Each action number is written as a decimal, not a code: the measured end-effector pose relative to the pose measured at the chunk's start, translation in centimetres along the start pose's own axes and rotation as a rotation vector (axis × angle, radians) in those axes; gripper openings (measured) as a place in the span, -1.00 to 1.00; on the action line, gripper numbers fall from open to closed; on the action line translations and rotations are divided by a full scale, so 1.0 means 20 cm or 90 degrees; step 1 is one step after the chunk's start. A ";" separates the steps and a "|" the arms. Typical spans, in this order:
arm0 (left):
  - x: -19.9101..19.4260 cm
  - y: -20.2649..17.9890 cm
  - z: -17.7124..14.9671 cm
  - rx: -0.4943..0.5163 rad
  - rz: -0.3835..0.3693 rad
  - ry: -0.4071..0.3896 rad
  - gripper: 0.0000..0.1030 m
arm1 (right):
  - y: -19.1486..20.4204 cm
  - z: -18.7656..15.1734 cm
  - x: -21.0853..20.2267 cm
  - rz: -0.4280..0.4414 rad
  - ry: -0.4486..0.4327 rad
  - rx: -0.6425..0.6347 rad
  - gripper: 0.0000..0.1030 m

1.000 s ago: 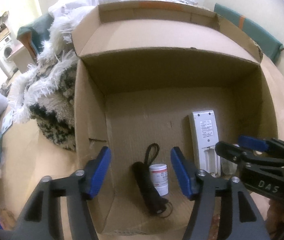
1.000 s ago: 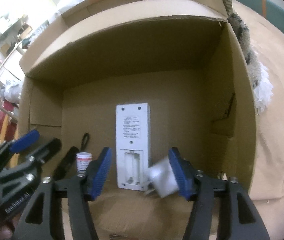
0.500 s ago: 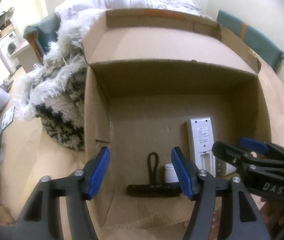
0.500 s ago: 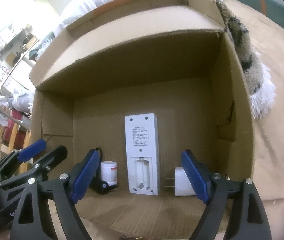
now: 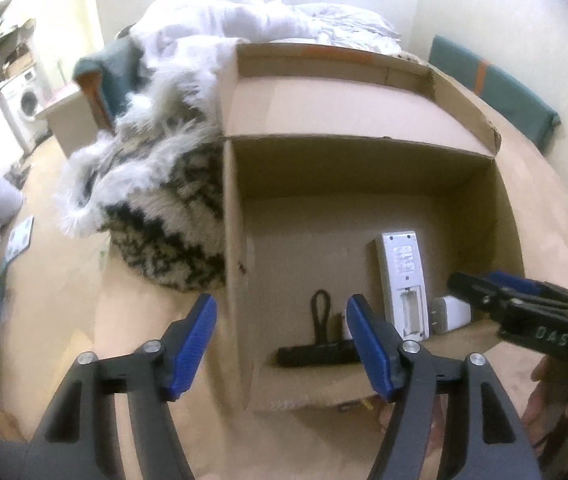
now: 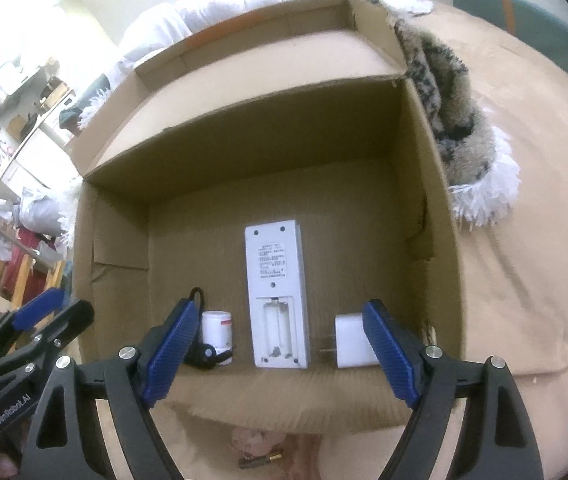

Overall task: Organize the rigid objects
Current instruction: 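Open both tools to release the flashlight and square charger, then grasp the blue-labelled white pill bottle on the blanket with the left tool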

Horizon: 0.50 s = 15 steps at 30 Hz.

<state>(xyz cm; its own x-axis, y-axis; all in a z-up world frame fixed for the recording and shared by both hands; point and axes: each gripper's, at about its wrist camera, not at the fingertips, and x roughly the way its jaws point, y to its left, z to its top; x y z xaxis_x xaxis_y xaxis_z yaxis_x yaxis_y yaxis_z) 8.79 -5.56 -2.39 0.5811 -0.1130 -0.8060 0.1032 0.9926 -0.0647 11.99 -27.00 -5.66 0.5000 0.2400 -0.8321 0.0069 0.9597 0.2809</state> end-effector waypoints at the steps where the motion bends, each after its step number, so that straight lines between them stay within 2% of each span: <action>1: 0.00 0.02 -0.01 -0.008 -0.004 0.005 0.26 | 0.00 -0.01 -0.02 0.001 -0.003 0.001 0.73; 15: -0.12 0.16 -0.24 -0.048 -0.019 0.046 0.26 | 0.06 -0.25 -0.14 0.040 0.008 0.036 0.74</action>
<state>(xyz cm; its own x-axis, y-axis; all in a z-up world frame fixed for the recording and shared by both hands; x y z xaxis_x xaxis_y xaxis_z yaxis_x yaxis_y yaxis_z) 3.92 -1.84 -3.46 0.5182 -0.1409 -0.8436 0.0564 0.9898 -0.1307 6.18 -25.78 -5.42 0.4897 0.3017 -0.8180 0.0249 0.9330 0.3590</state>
